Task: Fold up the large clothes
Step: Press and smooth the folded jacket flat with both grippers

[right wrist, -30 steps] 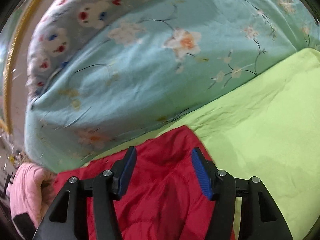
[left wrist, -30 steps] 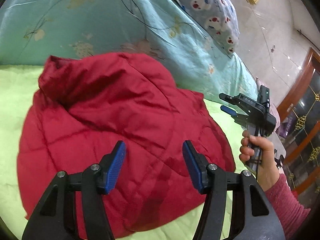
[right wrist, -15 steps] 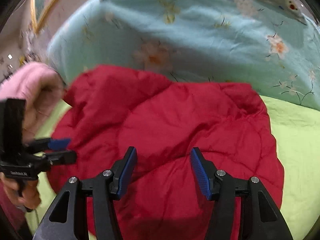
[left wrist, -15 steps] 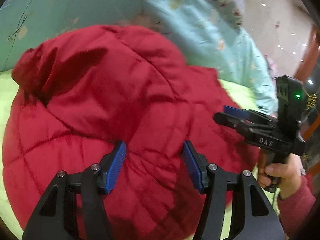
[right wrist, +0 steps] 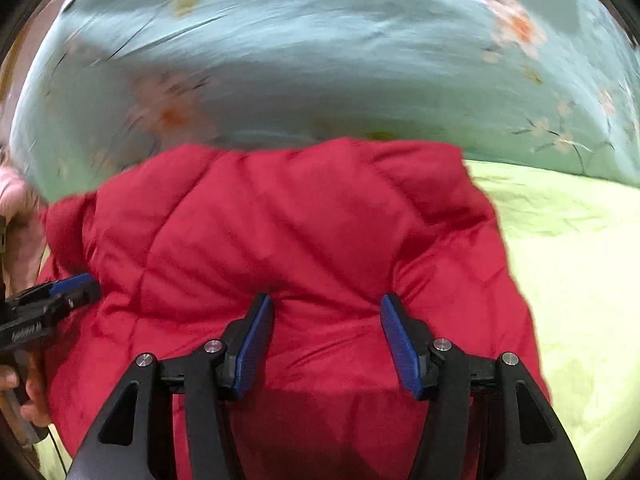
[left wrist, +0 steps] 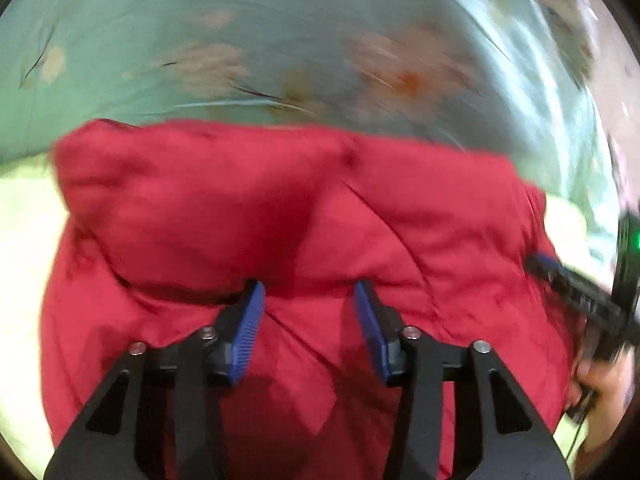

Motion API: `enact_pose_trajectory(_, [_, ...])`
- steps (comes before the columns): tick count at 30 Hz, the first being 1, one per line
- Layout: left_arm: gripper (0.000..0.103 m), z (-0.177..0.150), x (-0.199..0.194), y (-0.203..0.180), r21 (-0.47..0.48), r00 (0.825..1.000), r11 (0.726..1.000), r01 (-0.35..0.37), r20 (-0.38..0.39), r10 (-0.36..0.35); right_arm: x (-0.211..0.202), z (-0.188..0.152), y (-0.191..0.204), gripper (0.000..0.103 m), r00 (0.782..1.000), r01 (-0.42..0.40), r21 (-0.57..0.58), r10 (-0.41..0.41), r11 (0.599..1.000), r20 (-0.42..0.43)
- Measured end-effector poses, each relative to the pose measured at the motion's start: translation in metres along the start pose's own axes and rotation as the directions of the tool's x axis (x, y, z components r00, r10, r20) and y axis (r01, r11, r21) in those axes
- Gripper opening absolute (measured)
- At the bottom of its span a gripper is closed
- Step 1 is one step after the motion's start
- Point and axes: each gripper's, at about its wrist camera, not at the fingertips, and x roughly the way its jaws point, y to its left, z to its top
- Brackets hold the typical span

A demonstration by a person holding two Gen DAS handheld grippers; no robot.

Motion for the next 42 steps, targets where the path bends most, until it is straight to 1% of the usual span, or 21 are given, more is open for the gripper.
enact_pose_trajectory(1, [0.039, 0.005, 0.001, 0.009, -0.023, 1.0, 1.0, -0.011, 0.009, 0.011, 0.001, 0.002, -0.005, 0.058, 1.0, 0.0, 0.022, 0.0, 1.0, 0.003])
enact_pose_trajectory(2, [0.039, 0.008, 0.001, 0.015, -0.035, 1.0, 0.999, -0.023, 0.017, 0.023, 0.003, 0.003, -0.014, 0.058, 1.0, 0.005, 0.059, -0.006, 0.998, 0.011])
enact_pose_trajectory(5, [0.038, 0.015, 0.005, 0.035, -0.069, 0.996, 0.995, -0.078, 0.036, 0.08, 0.01, 0.006, -0.032, 0.058, 1.0, 0.004, 0.134, -0.008, 0.991, 0.03])
enact_pose_trajectory(6, [0.039, 0.015, 0.008, 0.043, -0.094, 0.996, 0.992, -0.08, 0.034, 0.084, 0.012, 0.007, -0.035, 0.058, 0.999, 0.008, 0.147, -0.013, 0.989, 0.032])
enact_pose_trajectory(8, [0.039, 0.015, 0.016, 0.054, -0.133, 0.998, 0.989, -0.062, 0.019, 0.065, 0.015, 0.008, -0.039, 0.058, 0.999, 0.013, 0.167, -0.018, 0.986, 0.032])
enact_pose_trajectory(11, [0.039, 0.012, 0.024, 0.061, -0.151, 0.998, 0.987, -0.052, 0.022, 0.056, 0.022, 0.009, -0.046, 0.058, 1.0, 0.0, 0.197, -0.006, 0.98, 0.027])
enact_pose_trajectory(17, [0.039, 0.008, 0.03, 0.067, -0.185, 1.0, 0.982, -0.025, 0.015, 0.028, 0.034, 0.008, -0.067, 0.059, 0.998, -0.066, 0.288, 0.064, 0.955, 0.013])
enact_pose_trajectory(19, [0.039, 0.007, 0.03, 0.075, -0.188, 1.0, 0.982, -0.025, 0.012, 0.028, 0.033, 0.006, -0.072, 0.059, 0.999, -0.051, 0.299, 0.051, 0.953, 0.007])
enact_pose_trajectory(22, [0.039, 0.009, 0.024, 0.073, -0.182, 0.999, 0.982, -0.047, -0.001, 0.047, 0.033, 0.008, -0.073, 0.06, 0.999, -0.039, 0.3, 0.041, 0.953, 0.0])
enact_pose_trajectory(23, [0.039, 0.022, 0.023, 0.065, -0.176, 0.998, 0.983, -0.057, 0.007, 0.059, 0.028, 0.006, -0.076, 0.06, 0.999, -0.033, 0.299, 0.037, 0.954, -0.008])
enact_pose_trajectory(24, [0.039, 0.021, 0.015, 0.062, -0.172, 0.997, 0.982, -0.072, 0.015, 0.076, 0.024, 0.007, -0.078, 0.061, 0.999, -0.028, 0.297, 0.033, 0.954, -0.011])
enact_pose_trajectory(26, [0.042, 0.021, 0.004, 0.058, -0.168, 0.996, 0.983, -0.078, 0.026, 0.083, 0.013, 0.007, -0.078, 0.061, 1.0, -0.029, 0.294, 0.03, 0.955, 0.003])
enact_pose_trajectory(28, [0.056, 0.017, -0.011, 0.053, -0.155, 0.996, 0.986, -0.067, 0.044, 0.074, 0.0, 0.004, -0.079, 0.061, 0.999, -0.032, 0.302, 0.029, 0.953, 0.015])
enact_pose_trajectory(33, [0.069, -0.005, -0.058, 0.043, -0.101, 0.995, 0.994, -0.029, 0.097, 0.039, -0.046, -0.005, -0.08, 0.063, 0.998, -0.048, 0.28, 0.036, 0.959, 0.045])
enact_pose_trajectory(37, [0.07, -0.03, -0.086, 0.039, -0.094, 0.992, 0.995, 0.013, 0.126, -0.001, -0.076, -0.01, -0.08, 0.066, 0.996, -0.072, 0.256, 0.057, 0.964, 0.065])
enact_pose_trajectory(40, [0.075, -0.052, -0.102, 0.034, -0.093, 0.99, 0.995, 0.029, 0.138, -0.016, -0.1, -0.024, -0.079, 0.069, 0.993, -0.109, 0.251, 0.094, 0.962, 0.071])
enact_pose_trajectory(42, [0.075, -0.067, -0.113, 0.035, -0.091, 0.99, 0.995, 0.036, 0.137, -0.023, -0.112, -0.033, -0.074, 0.072, 0.991, -0.124, 0.239, 0.11, 0.963, 0.073])
